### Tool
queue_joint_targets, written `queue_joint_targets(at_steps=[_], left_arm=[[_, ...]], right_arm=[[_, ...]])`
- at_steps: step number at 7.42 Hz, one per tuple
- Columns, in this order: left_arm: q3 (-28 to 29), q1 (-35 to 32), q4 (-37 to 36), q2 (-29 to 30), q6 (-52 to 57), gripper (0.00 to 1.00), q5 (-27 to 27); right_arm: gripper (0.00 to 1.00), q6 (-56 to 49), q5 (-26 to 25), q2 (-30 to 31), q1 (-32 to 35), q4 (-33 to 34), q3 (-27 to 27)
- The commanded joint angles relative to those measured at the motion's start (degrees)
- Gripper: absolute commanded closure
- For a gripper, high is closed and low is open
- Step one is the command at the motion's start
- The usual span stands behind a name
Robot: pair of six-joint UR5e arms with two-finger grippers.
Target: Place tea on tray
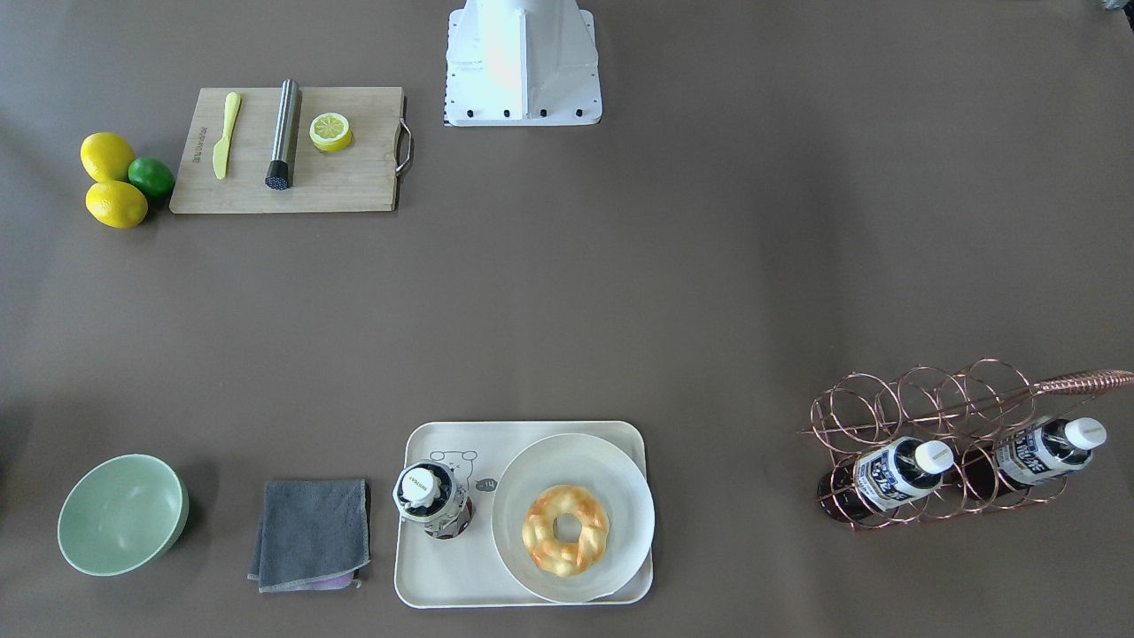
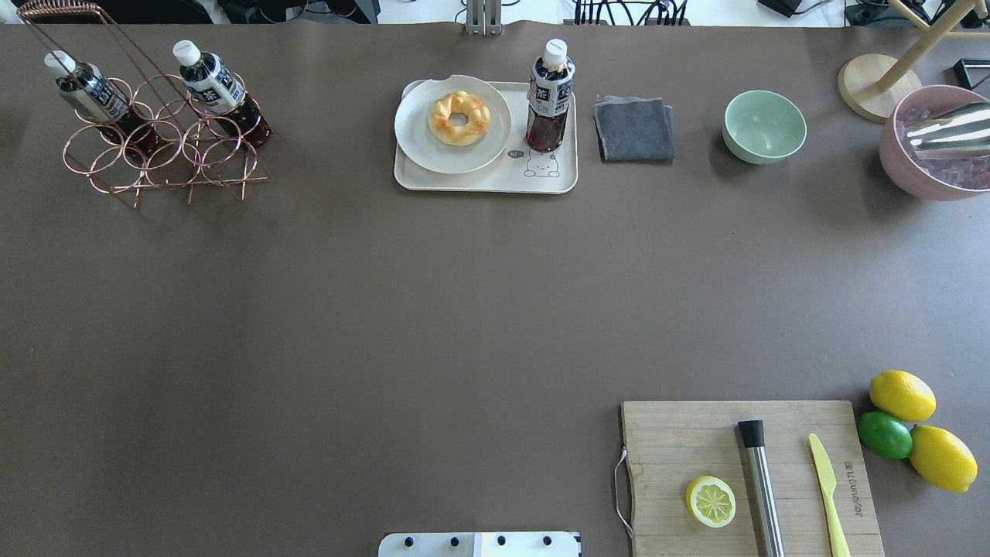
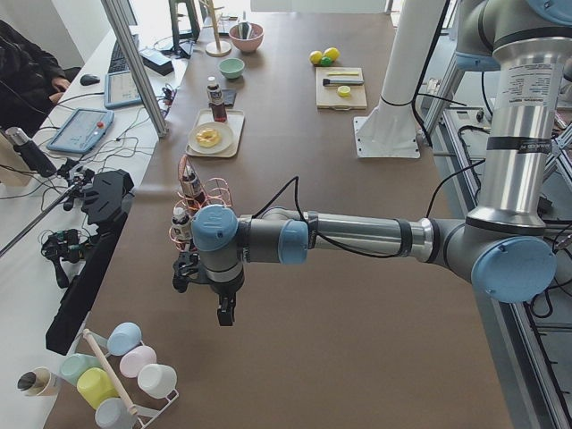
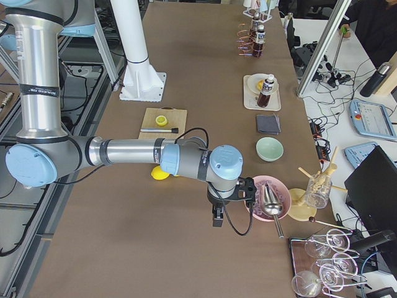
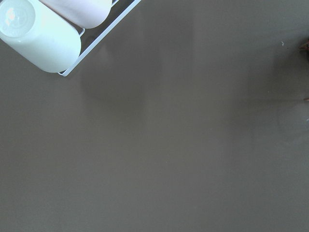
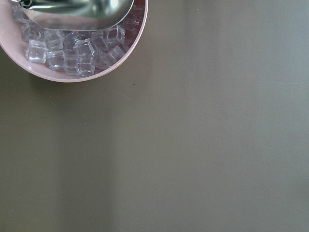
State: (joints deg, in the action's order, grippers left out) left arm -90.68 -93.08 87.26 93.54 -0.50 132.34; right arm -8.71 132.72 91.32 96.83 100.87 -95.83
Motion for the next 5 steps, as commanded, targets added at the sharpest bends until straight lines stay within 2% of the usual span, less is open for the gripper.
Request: queue_joint_targets(at_steps=[1,5], left_arm=[[-0.1,0.0,0.0,0.0,0.1,0.02,-1.6],[-0.3,0.0,0.1,0.1,0.1,0.02,-1.2]], right_arm=[[0.00,0.0,0.1,-0.2,0.4,-0.1,-0.2],[0.00,0.0,0.1,-0.3,0.5,-0.1,-0.4]])
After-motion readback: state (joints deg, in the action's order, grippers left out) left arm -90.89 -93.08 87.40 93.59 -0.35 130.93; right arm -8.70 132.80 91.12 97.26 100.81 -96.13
